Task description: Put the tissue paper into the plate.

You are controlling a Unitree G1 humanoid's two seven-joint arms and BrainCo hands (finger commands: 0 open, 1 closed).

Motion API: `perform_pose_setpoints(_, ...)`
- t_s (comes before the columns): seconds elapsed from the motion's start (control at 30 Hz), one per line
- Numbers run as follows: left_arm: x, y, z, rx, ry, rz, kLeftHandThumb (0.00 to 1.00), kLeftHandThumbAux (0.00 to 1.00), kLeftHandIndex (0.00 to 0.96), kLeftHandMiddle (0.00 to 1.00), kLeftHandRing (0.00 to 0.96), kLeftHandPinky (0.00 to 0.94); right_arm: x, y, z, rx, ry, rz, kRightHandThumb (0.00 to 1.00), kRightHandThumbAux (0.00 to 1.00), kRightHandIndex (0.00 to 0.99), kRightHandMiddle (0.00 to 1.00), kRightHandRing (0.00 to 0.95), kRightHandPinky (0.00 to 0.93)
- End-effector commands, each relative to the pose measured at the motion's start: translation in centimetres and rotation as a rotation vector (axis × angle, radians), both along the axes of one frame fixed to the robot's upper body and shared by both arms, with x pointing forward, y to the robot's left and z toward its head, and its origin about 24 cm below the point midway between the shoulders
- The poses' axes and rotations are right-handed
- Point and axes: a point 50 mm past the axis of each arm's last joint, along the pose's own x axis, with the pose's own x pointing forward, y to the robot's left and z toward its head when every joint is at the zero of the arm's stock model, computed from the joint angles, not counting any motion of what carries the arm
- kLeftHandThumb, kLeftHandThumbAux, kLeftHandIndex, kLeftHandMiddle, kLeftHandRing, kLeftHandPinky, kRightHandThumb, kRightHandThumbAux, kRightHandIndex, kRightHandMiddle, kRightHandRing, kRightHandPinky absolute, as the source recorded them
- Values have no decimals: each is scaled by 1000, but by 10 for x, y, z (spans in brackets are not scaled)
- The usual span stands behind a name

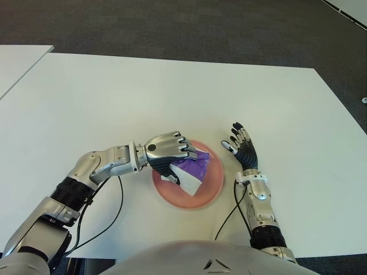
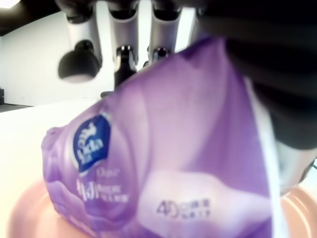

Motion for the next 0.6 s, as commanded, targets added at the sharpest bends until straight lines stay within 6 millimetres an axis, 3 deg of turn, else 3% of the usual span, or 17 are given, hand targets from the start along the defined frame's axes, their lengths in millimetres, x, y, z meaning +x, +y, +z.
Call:
perform_pose_setpoints(0.03, -4, -1, -19, 8, 23, 14, 737, 702, 442, 850, 851, 853, -15, 0, -26, 16, 143, -10, 1, 703, 0, 0, 0, 0)
perform_pose_setpoints(0.6, -8, -4, -32, -152, -38, 34, 738, 702, 442, 844, 842, 812, -16, 0, -26, 13, 142, -15, 5, 705, 0, 0, 0, 0)
